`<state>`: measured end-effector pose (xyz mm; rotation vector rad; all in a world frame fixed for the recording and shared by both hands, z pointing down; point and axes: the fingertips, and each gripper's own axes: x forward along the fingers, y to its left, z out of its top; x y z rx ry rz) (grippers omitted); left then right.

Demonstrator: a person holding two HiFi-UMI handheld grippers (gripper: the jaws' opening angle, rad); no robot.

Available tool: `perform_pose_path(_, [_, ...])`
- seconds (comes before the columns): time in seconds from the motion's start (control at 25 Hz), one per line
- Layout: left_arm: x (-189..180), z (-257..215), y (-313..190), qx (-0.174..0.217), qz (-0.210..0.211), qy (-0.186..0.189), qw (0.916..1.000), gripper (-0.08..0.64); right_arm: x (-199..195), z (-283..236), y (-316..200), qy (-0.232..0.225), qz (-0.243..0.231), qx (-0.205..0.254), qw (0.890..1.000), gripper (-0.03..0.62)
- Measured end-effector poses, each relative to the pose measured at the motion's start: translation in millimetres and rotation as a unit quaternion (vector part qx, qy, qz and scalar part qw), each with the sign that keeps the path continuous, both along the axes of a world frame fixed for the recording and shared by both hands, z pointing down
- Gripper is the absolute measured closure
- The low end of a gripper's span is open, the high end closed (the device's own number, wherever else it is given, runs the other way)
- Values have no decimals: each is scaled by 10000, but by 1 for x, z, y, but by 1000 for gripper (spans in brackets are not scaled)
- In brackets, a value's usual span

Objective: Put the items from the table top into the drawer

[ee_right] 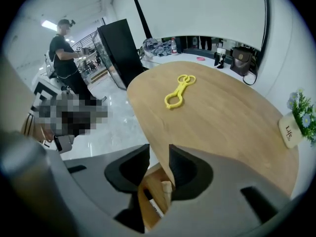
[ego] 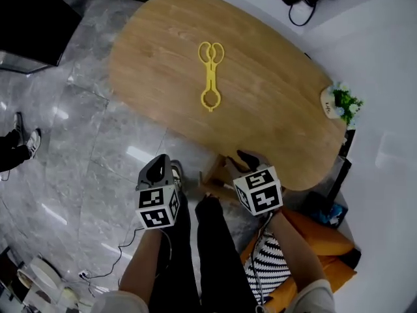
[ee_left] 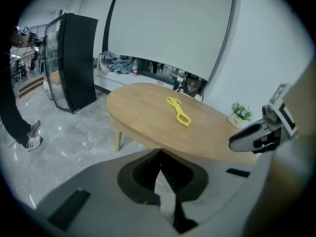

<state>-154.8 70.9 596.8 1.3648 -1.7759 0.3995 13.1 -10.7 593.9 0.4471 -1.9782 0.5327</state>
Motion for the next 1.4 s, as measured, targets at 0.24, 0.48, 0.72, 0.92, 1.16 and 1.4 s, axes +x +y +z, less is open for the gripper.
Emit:
perform_pose_path(0.24, [-43, -5, -11, 70, -233, 16, 9997, 552, -50, -5, -36, -155, 434, 96, 9989, 474])
perform_pose_path(0.48, [-81, 0, -32, 49, -193, 27, 9998, 552, -94, 4, -75, -149, 769, 214, 9967, 469])
perform_pose_path(0.72, [-108, 7, -53, 85, 1, -1, 10000, 552, -122, 18, -118, -146, 1360, 323, 9901, 466])
perform_pose_path(0.92, [-119, 15, -59, -20, 42, 62, 10000, 552, -140, 31, -152, -152, 1849, 390, 9819, 463])
perform_pose_path(1.16, [-119, 25, -58, -173, 179, 50, 9997, 552, -151, 51, -174, -52, 2185, 331, 9753, 449])
perform_pose_path(1.4, [-117, 33, -60, -262, 274, 70, 9993, 552, -153, 68, -183, 149, 2243, 308, 9739, 445])
